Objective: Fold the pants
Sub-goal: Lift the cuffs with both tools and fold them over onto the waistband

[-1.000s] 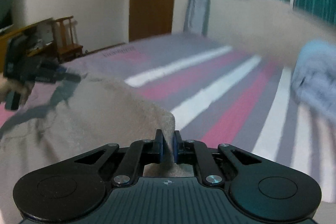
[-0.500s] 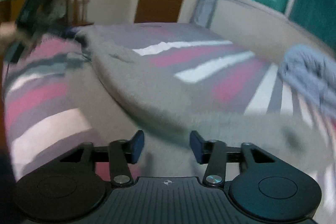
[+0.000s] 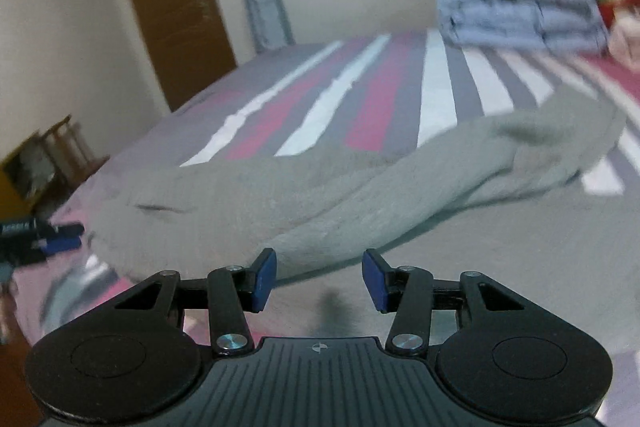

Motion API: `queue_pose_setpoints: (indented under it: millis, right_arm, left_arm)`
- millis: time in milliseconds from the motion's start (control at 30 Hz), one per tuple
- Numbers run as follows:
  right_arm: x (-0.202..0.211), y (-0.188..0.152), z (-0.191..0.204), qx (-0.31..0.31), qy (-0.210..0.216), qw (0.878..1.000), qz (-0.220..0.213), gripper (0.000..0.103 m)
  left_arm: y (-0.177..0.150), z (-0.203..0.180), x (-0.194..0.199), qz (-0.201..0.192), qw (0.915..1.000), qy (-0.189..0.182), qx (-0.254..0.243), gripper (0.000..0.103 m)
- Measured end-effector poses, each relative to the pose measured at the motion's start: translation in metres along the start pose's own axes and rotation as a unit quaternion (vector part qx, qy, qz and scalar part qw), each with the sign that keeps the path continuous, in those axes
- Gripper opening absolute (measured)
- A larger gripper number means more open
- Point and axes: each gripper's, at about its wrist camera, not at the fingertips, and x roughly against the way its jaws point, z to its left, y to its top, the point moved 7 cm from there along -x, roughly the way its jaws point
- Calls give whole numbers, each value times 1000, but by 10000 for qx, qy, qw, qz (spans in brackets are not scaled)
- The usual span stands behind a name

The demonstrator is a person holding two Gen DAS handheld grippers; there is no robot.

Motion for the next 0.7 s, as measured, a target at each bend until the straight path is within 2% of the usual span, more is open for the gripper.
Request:
queue_pose_setpoints:
  millis: [167, 267, 367, 400, 433, 467, 533, 633, 700]
  right_arm:
    - [-38, 18, -20, -1218, 27, 9914, 471, 48]
    - [-62, 26, -37, -1782, -25, 9803, 854, 48]
    - [-73, 30, -44, -1830, -74, 9777, 1026, 45]
    - [-74, 28, -49, -1843, -101, 9773, 1038, 35]
    - [-74, 26, -53, -1812, -124, 9777, 1058, 7]
    - [-72, 25, -55, -1785, -135, 9783, 1042, 8]
    - [-61, 28, -58, -1863, 59, 9790, 824, 7]
    - [-21, 47, -47, -1592, 425, 9863, -114, 7]
    - [12, 60, -40, -1290, 604, 9864, -824, 7]
  left_arm:
    - [2, 15, -20, 217, 9985, 24, 510, 35]
    - [6, 14, -22, 227, 9987, 51, 454, 33]
    - [8, 13, -24, 274, 9992, 114, 284, 27]
    - [9, 13, -24, 302, 9993, 108, 196, 25]
    - [10, 10, -24, 313, 9994, 119, 94, 24]
    - [12, 8, -22, 313, 9994, 128, -39, 23]
    - [23, -1, -13, 114, 9997, -37, -205, 20]
    - [51, -26, 5, -510, 9968, -370, -493, 20]
    - [63, -39, 11, -784, 9930, -513, -723, 20]
